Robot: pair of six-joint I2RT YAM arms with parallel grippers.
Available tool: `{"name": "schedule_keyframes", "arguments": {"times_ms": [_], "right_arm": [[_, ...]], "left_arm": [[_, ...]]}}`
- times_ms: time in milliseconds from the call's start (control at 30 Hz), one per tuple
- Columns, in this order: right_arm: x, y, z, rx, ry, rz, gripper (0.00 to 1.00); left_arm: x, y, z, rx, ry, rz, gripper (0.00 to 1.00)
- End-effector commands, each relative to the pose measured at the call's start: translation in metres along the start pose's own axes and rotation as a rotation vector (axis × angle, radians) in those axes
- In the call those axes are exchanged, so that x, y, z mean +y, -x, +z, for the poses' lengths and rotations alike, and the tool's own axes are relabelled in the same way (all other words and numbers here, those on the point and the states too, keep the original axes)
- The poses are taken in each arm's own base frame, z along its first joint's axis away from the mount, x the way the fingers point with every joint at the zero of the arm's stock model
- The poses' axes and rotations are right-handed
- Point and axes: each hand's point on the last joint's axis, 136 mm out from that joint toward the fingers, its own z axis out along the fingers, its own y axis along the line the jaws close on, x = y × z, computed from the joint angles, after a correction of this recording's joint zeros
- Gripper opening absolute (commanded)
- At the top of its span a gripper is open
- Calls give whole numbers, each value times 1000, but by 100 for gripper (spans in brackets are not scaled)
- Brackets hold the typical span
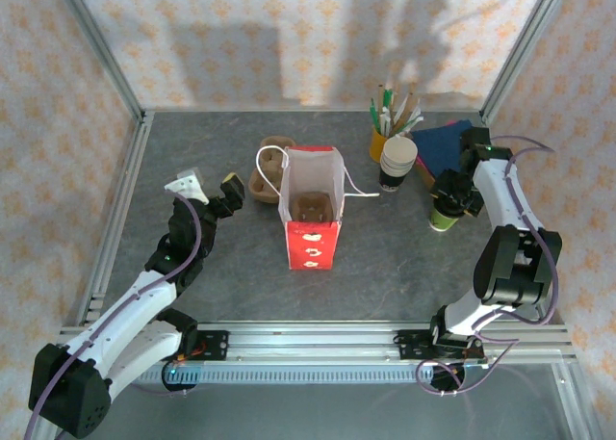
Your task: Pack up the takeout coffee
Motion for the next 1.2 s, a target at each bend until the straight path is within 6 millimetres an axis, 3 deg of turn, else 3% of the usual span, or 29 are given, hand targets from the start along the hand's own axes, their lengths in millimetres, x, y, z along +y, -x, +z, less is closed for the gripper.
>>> {"name": "schedule_keyframes", "arguments": {"times_ms": [0, 333, 933, 1167], "right_arm": [[-3, 12, -6, -31, -20, 29, 78], [0, 17, -9, -38, 7, 55, 79], [-7, 7, 3, 1, -30, 45, 80], [-8, 12, 5, 3, -46, 46, 72]], "left_arm": [[-5, 8, 0, -20, -19, 3, 99], [-6, 8, 0, -16, -24, 4, 99], [-8, 7, 1, -8, -36, 2, 99], [-9, 6, 2, -5, -38, 1, 99]]}}
